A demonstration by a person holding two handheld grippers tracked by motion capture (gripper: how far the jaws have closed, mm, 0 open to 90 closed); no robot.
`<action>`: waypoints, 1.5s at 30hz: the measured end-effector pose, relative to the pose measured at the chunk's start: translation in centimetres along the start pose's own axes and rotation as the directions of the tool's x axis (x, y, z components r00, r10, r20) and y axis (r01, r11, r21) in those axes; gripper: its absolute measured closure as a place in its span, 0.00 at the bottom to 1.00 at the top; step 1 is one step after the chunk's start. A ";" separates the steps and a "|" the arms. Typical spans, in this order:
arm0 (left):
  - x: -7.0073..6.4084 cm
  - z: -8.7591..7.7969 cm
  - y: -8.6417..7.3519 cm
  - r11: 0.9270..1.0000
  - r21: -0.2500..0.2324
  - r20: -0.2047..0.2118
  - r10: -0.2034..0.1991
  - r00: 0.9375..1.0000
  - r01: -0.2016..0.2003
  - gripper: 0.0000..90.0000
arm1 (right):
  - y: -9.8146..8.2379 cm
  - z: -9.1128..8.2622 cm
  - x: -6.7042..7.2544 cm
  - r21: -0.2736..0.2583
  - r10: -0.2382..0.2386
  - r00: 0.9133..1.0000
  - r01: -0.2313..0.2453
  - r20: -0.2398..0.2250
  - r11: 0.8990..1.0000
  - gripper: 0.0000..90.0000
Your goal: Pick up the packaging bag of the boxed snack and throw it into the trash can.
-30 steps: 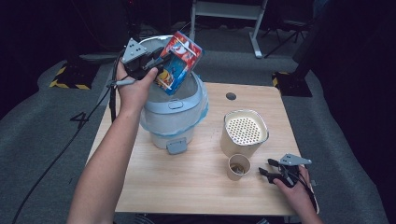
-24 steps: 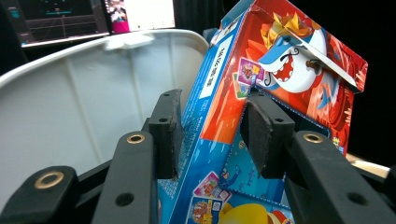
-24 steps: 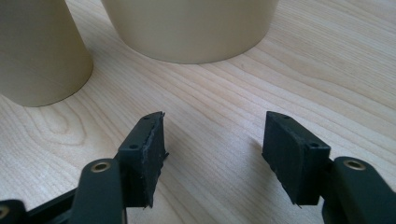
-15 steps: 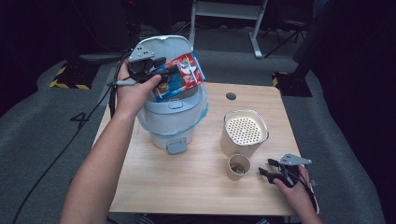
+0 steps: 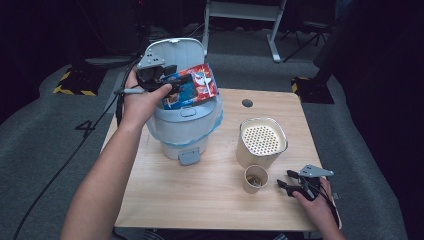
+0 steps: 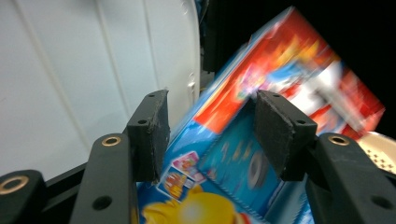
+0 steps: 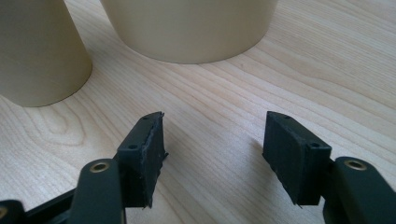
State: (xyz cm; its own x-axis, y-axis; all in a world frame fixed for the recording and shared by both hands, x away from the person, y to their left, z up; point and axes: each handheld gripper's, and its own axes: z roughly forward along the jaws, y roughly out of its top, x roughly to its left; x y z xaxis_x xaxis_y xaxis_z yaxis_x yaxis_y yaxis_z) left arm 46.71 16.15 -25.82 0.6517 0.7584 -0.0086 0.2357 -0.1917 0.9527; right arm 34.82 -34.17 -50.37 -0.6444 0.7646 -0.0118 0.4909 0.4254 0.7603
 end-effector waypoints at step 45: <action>-0.8 -2.3 -3.4 0.992 0.124 0.085 -0.050 0.995 0.039 0.57 | 0.0 0.0 0.0 0.001 0.000 1.000 0.000 0.000 1.000 0.42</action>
State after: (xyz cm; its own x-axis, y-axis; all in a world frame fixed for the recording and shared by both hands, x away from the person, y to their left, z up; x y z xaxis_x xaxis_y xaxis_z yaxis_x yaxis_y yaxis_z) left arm 43.76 17.63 -28.42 0.6980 0.7114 -0.0817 0.3483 -0.2377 0.9067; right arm 34.82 -34.17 -50.37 -0.6444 0.7646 -0.0113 0.4917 0.4256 0.7597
